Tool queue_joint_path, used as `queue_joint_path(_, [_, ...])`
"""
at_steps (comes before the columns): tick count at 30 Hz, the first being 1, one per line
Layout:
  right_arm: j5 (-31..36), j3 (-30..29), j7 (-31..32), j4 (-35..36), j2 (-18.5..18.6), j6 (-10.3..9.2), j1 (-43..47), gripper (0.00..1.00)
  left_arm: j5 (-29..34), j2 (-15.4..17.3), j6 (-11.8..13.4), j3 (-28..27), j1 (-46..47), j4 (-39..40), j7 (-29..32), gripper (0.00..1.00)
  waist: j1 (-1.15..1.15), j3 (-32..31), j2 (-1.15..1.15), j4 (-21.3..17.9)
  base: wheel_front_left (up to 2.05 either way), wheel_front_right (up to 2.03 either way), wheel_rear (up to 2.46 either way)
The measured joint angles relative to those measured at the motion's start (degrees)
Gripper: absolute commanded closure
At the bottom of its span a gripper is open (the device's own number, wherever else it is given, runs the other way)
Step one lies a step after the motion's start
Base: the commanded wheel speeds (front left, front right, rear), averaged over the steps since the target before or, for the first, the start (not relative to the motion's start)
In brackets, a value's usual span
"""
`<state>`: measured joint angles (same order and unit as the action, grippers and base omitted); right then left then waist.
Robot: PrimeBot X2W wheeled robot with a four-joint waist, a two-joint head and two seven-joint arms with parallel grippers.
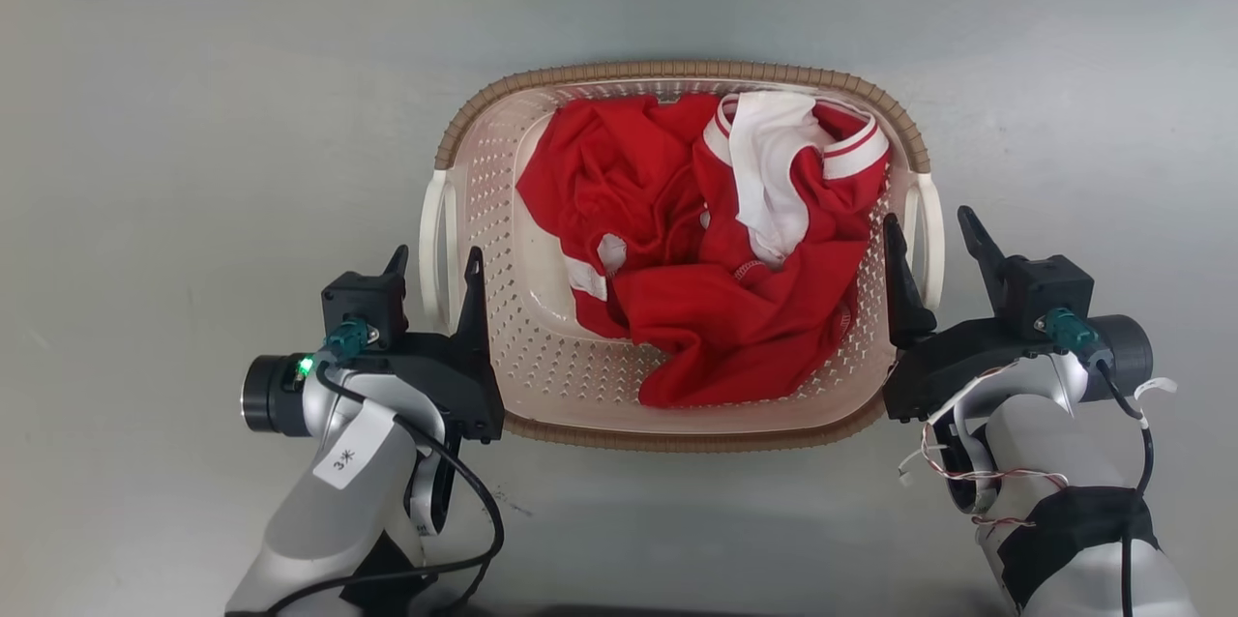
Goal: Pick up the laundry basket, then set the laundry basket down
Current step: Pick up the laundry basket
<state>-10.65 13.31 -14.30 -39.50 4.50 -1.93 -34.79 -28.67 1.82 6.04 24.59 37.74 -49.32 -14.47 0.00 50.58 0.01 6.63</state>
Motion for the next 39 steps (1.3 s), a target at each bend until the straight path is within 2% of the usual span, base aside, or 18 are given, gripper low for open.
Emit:
queue_joint_path(12, [-0.42,1.15,0.00,-3.27,-0.25,0.47,-2.33,0.00,-3.97,-0.03,-0.05,2.38,2.52,-3.36,-0.01,0.00,0.00,2.74,-0.01,0.11,0.00,0.00,0.00])
queue_joint_path(13, [-0.42,1.32,0.00,-3.46,-0.26,0.52,-2.46,0.04,-4.17,-0.03,-0.05,2.57,2.81,-3.57,-0.01,0.01,0.00,2.78,-0.01,0.13,0.00,0.00,0.00])
queue_joint_path(14, [-0.42,1.44,0.00,-3.59,-0.27,0.70,-2.66,0.18,-4.54,-0.03,-0.05,2.79,3.18,-3.63,-0.01,0.17,0.00,2.82,-0.01,0.14,0.00,0.00,0.00])
queue_joint_path(15, [-0.42,1.57,0.00,-3.79,-0.29,0.81,-3.00,0.35,-5.04,-0.03,-0.07,3.09,3.46,-3.68,-0.01,0.47,0.00,2.86,-0.01,0.16,0.00,0.00,0.00])
queue_joint_path(16, [-0.42,1.65,0.00,-3.91,-0.31,0.91,-3.43,0.55,-5.81,-0.04,-0.08,3.45,3.67,-3.77,-0.01,0.58,0.00,2.89,-0.01,0.17,0.00,0.00,0.00])
queue_joint_path(17, [-0.42,1.71,0.00,-4.01,-0.31,0.91,-3.75,0.70,-6.30,-0.05,-0.08,3.78,3.88,-3.93,-0.01,0.73,0.00,2.90,-0.01,0.18,0.00,0.00,0.00])
queue_joint_path(18, [-0.42,1.89,0.00,-4.19,-0.32,0.94,-4.02,0.89,-6.46,-0.05,-0.21,4.05,4.14,-4.08,-0.01,0.98,0.00,2.90,-0.01,0.19,0.00,0.00,0.00])
queue_joint_path(19, [-0.45,1.96,-0.01,-4.45,-0.48,0.89,-4.27,1.00,-6.67,-0.05,-0.58,4.42,4.32,-4.13,-0.01,1.00,0.00,2.89,-0.01,0.20,0.00,0.00,0.00])
queue_joint_path(27, [-1.02,2.37,-0.38,-7.37,-0.52,0.89,-4.61,1.00,-10.38,-0.18,-1.01,6.71,4.21,-5.53,0.01,1.00,0.00,1.36,-0.01,0.15,0.00,0.00,0.00])
queue_joint_path(39, [-6.81,5.79,-0.40,-10.73,-0.47,0.08,-4.34,1.00,-14.22,-0.08,-0.99,9.64,3.93,-7.54,0.02,1.00,0.00,-4.72,-0.01,-0.15,0.00,0.00,0.00])
